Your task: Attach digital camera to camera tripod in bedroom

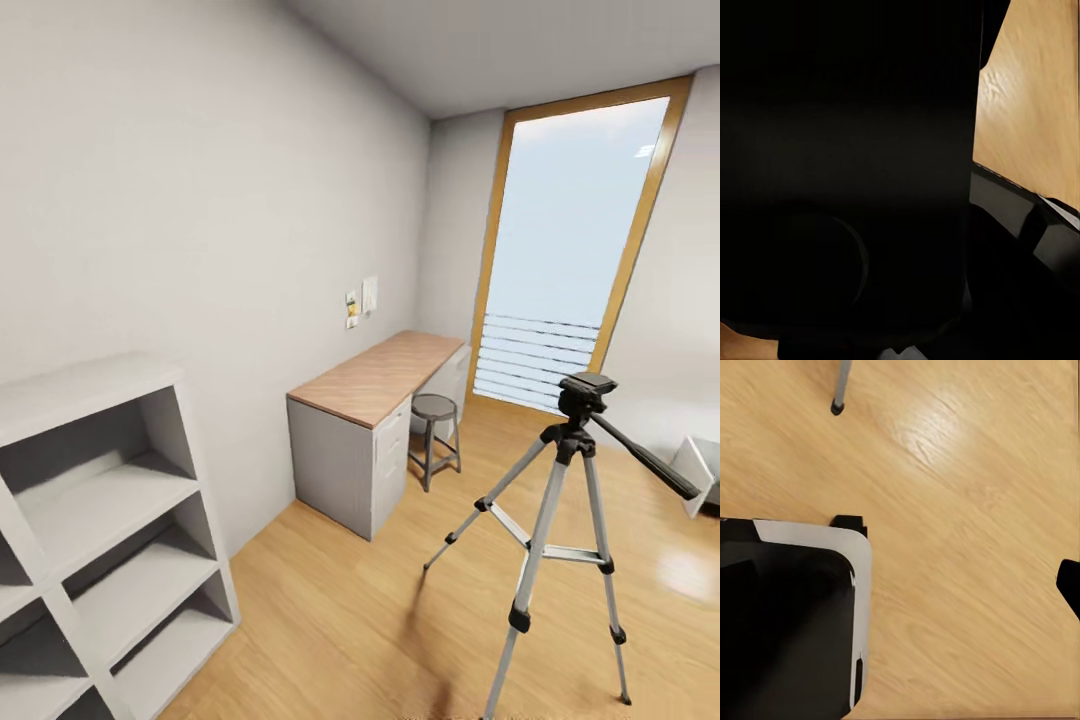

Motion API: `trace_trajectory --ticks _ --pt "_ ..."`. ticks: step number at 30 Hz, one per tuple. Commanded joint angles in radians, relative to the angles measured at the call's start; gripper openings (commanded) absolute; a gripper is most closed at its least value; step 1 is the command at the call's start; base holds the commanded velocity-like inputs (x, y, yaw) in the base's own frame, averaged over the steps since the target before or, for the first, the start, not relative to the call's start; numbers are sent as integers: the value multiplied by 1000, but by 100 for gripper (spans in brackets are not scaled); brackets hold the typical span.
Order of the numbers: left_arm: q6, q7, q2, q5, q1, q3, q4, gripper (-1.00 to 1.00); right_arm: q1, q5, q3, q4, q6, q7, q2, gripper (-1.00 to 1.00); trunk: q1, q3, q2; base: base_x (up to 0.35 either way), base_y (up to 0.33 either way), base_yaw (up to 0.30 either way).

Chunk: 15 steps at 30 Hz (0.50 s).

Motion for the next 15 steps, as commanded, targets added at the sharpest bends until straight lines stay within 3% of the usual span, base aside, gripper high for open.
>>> trace_trajectory --ticks 1,7,15 --pt "3 -5 1 9 0 -8 0 -100 -1 8 -8 3 -5 1 -1 100 0 0 -1 0 0 -289" --pt "3 -4 0 9 0 -8 0 -100 -1 9 -8 3 -6 1 -1 100 0 0 -1 0 0 -212" --pt "3 -4 -1 9 0 -8 0 -100 -1 11 -8 3 -9 1 -2 100 0 0 -1 0 0 -37"
